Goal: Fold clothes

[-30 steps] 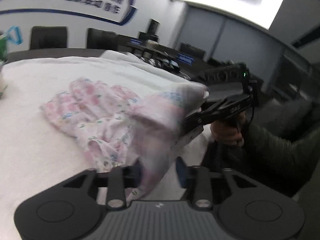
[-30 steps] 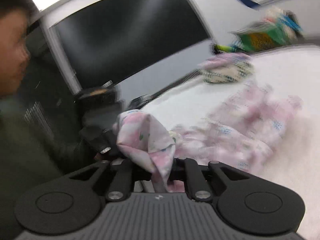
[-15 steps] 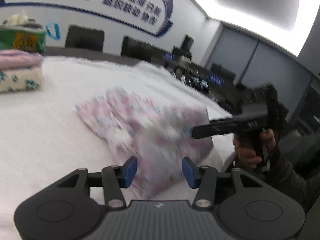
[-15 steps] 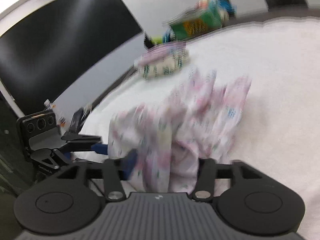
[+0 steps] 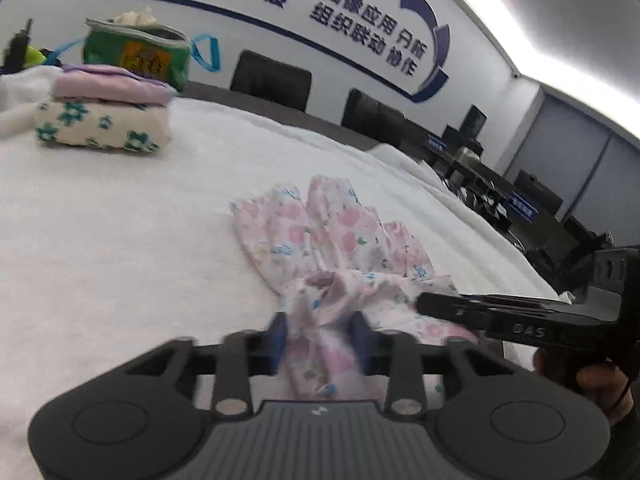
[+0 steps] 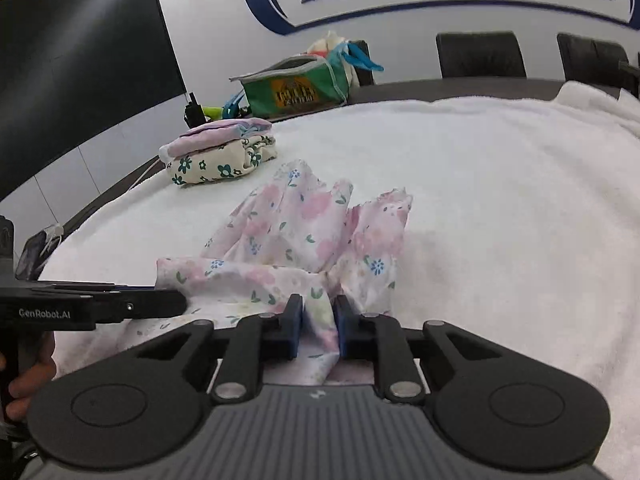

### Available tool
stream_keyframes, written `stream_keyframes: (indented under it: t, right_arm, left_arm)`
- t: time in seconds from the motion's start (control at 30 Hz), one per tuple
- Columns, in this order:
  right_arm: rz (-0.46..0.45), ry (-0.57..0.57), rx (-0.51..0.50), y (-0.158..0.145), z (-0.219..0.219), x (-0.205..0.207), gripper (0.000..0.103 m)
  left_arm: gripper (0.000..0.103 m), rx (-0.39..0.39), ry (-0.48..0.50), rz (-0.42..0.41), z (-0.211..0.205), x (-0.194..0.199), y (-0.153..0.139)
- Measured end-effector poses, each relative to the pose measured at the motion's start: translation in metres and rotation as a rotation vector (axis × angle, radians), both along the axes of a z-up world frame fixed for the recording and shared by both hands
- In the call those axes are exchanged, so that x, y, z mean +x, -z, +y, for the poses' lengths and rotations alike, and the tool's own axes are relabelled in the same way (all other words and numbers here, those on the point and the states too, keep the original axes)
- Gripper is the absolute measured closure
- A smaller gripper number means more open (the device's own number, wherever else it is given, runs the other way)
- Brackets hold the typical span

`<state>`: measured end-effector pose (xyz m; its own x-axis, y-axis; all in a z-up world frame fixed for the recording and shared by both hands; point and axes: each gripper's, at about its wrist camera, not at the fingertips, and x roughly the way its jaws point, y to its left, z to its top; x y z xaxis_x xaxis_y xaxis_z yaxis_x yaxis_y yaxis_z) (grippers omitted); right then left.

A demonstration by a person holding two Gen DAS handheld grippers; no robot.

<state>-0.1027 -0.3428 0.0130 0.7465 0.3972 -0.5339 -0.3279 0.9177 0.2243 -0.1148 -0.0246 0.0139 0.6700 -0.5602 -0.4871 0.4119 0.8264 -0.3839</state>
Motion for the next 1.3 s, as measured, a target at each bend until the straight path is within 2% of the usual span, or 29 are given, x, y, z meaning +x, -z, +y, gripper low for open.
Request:
stream_keyframes:
  t: [0.07,0.1,0.17,0.2,0.27,0.3,0.33,0.37,0.4,0.43,0.5,0.57,0.67,0.73,0.77,0.8,0.87,0.97,1.0,1.03,1.07,1.1,1.23,1.3]
  right_arm:
    - [-0.052,0.024,-0.019,-0.01,-0.001,-0.009,0.058]
    - [-0.079,0.04,-0.02,-0.015,-0.004,-0.014,0.057]
    - [-0.114,0.069,-0.007,-0.022,-0.011,-0.024,0.056]
    - [-0.107,0.072,0.015,-0.022,-0.014,-0.026,0.056]
    - [-0.089,0.072,0.056,-0.017,-0.017,-0.028,0.056]
    - [-0.08,0.072,0.065,-0.013,-0.015,-0.028,0.056]
    - [-0.066,0.082,0.066,-0.008,-0.014,-0.027,0.057]
    - [-0.051,0.093,0.066,-0.003,-0.012,-0.026,0.059]
    - [-0.037,0.106,0.072,0.002,-0.011,-0.024,0.064]
    - [-0.013,0.113,0.084,0.007,-0.01,-0.022,0.071]
    - [0.008,0.124,0.107,0.013,-0.013,-0.023,0.078]
    - [0.019,0.124,0.152,0.016,-0.019,-0.024,0.084]
    - [0.035,0.13,0.193,0.022,-0.025,-0.025,0.084]
    - [0.023,0.139,0.175,0.021,-0.023,-0.025,0.077]
    - [0.006,0.144,0.146,0.017,-0.021,-0.026,0.071]
    - [-0.027,0.148,0.114,0.012,-0.02,-0.03,0.07]
    - [-0.126,0.156,0.055,-0.003,-0.018,-0.037,0.07]
    - [-0.238,0.117,0.002,-0.021,-0.01,-0.04,0.071]
    - [-0.242,0.085,-0.001,-0.022,-0.004,-0.035,0.071]
    - [-0.243,0.052,-0.003,-0.023,0.002,-0.029,0.077]
    - [-0.224,0.032,-0.022,-0.019,0.009,-0.021,0.085]
    - [-0.2,0.015,-0.043,-0.015,0.018,-0.012,0.088]
    - [-0.069,-0.009,-0.107,0.009,0.035,0.015,0.096]
    - [-0.025,-0.012,-0.113,0.02,0.037,0.015,0.097]
  left_arm:
    - [0.042,-0.014,0.0,-0.048,0.011,-0.011,-0.007]
    - [0.035,-0.026,-0.002,-0.055,0.013,-0.015,-0.009]
    - [0.033,-0.06,-0.004,-0.053,0.012,-0.02,-0.012]
    - [0.036,-0.076,0.0,-0.051,0.008,-0.02,-0.012]
    - [0.047,-0.09,-0.001,-0.029,0.0,-0.017,-0.009]
    - [0.061,-0.085,-0.008,-0.002,-0.004,-0.013,-0.007]
    - [0.07,-0.079,-0.014,0.025,-0.009,-0.009,-0.005]
    - [0.074,-0.093,-0.021,0.065,-0.012,-0.003,0.0]
    - [0.083,-0.123,-0.024,0.099,-0.013,0.001,0.004]
    - [0.086,-0.163,-0.031,0.118,-0.011,0.002,0.006]
    - [0.091,-0.24,-0.043,0.141,-0.008,0.002,0.009]
    - [0.091,-0.282,-0.054,0.16,-0.006,0.003,0.014]
    - [0.081,-0.299,-0.09,0.222,-0.003,0.012,0.025]
    - [0.075,-0.32,-0.089,0.244,0.003,0.012,0.026]
    - [0.071,-0.314,-0.088,0.241,0.006,0.011,0.022]
    - [0.064,-0.296,-0.09,0.222,0.009,0.01,0.015]
    - [0.062,-0.247,-0.107,0.136,0.013,0.007,-0.001]
    - [0.068,-0.141,-0.109,0.022,0.0,0.015,-0.023]
    - [0.078,-0.117,-0.099,0.005,-0.008,0.019,-0.026]
    - [0.089,-0.094,-0.078,0.001,-0.017,0.024,-0.026]
    - [0.093,-0.062,-0.065,0.013,-0.026,0.029,-0.023]
    - [0.096,-0.027,-0.054,0.028,-0.036,0.033,-0.019]
    - [0.097,-0.02,-0.07,0.132,-0.035,0.037,0.009]
    - [0.097,-0.047,-0.063,0.147,-0.031,0.029,0.014]
